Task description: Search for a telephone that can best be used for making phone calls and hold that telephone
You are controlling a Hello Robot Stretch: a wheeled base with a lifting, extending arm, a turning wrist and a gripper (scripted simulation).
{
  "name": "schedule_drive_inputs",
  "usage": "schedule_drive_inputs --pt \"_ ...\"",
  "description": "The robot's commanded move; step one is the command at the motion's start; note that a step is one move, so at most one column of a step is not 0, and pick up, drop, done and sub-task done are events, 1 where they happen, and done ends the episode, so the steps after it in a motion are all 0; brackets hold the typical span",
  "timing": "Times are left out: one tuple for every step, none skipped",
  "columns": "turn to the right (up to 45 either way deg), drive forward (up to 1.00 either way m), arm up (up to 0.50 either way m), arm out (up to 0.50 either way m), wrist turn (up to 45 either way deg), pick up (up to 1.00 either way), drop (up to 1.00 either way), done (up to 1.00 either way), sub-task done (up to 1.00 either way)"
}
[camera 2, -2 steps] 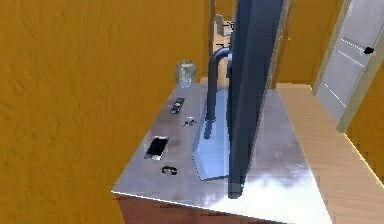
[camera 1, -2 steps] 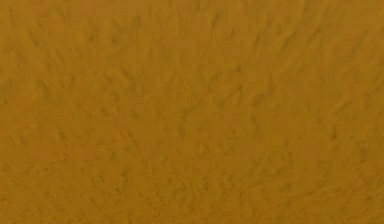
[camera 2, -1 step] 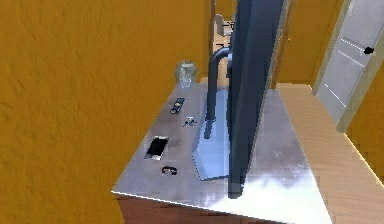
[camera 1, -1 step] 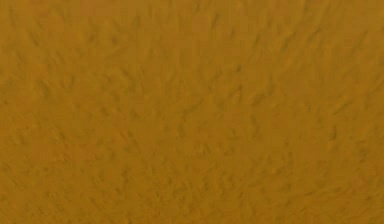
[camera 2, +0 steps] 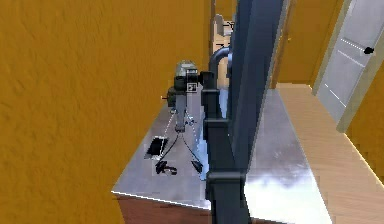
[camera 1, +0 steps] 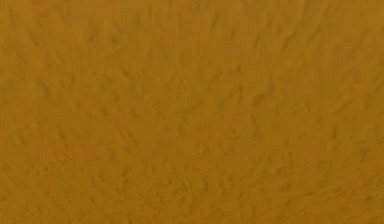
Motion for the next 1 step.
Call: schedule_drive_inputs --pt "0.0 0.0 0.0 0.0 45.0 0.0 0.0 0.0 0.0"
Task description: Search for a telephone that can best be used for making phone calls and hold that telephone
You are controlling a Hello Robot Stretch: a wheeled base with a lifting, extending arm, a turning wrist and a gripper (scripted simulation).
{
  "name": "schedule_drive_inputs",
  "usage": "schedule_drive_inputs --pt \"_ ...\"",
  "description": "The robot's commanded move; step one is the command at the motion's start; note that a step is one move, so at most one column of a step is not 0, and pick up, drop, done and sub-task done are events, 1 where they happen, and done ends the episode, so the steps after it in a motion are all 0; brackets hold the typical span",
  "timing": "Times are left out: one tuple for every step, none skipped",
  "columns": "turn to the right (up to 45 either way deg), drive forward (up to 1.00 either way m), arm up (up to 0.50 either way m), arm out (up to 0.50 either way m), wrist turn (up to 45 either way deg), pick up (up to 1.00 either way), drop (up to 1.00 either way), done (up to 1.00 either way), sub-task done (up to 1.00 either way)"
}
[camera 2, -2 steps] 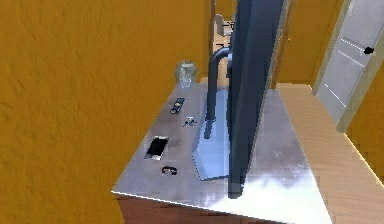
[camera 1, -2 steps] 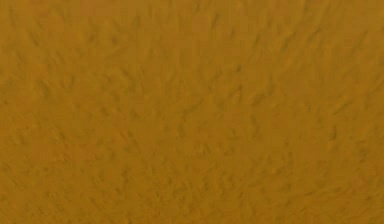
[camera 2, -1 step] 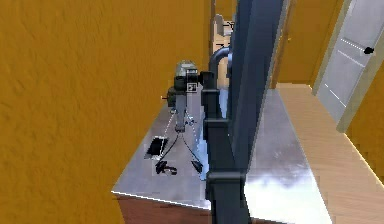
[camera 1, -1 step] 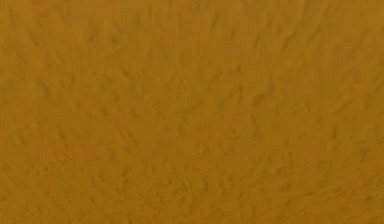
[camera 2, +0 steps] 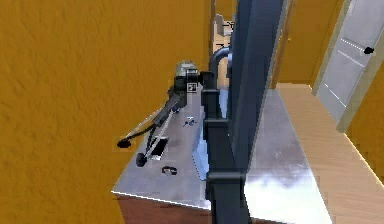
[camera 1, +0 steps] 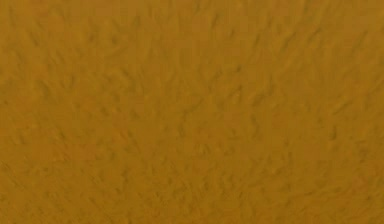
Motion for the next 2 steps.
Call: schedule_drive_inputs --pt "0.0 0.0 0.0 0.0 45.0 0.0 0.0 0.0 0.0" --pt "0.0 0.0 0.0 0.0 45.0 0.0 0.0 0.0 0.0"
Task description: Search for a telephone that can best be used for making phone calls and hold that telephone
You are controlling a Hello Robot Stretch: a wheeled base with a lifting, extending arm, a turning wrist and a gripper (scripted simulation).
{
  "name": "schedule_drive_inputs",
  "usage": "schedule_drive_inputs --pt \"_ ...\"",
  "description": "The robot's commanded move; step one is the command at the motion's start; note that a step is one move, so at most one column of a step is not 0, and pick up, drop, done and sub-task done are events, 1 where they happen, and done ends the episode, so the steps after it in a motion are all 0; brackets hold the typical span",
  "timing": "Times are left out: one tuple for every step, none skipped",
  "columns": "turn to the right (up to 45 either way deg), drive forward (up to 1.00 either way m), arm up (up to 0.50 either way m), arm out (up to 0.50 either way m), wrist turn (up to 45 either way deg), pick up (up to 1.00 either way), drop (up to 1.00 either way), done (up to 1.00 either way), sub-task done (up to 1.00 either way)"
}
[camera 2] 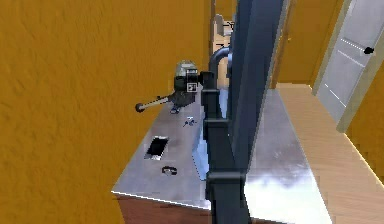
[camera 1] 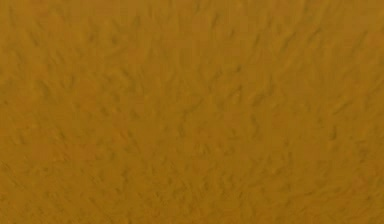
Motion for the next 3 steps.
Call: schedule_drive_inputs --pt "0.0 0.0 0.0 0.0 3.0 0.0 0.0 0.0 0.0" --pt "0.0 0.0 -0.3 0.0 0.0 0.0 0.0 0.0 0.0" --pt "0.0 0.0 0.0 0.0 0.0 1.0 0.0 0.0 0.0"
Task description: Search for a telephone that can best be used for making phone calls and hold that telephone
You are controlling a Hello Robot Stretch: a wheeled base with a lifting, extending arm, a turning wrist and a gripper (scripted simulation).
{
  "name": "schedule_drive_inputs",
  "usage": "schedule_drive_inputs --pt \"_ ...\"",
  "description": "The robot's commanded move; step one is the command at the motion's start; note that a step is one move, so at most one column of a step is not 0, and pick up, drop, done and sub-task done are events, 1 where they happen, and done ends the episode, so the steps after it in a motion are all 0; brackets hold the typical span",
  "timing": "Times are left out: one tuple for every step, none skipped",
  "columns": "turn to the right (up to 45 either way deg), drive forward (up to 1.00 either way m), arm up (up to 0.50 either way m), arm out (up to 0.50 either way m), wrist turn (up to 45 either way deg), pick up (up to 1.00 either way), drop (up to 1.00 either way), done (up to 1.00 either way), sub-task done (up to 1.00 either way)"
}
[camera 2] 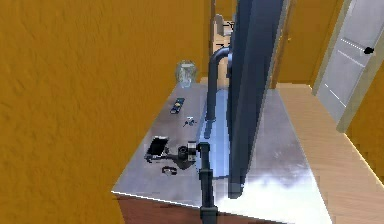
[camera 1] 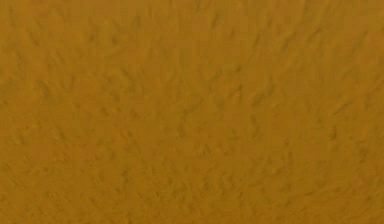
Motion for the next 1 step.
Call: schedule_drive_inputs --pt "0.0 0.0 0.1 0.0 0.0 0.0 0.0 0.0 0.0"
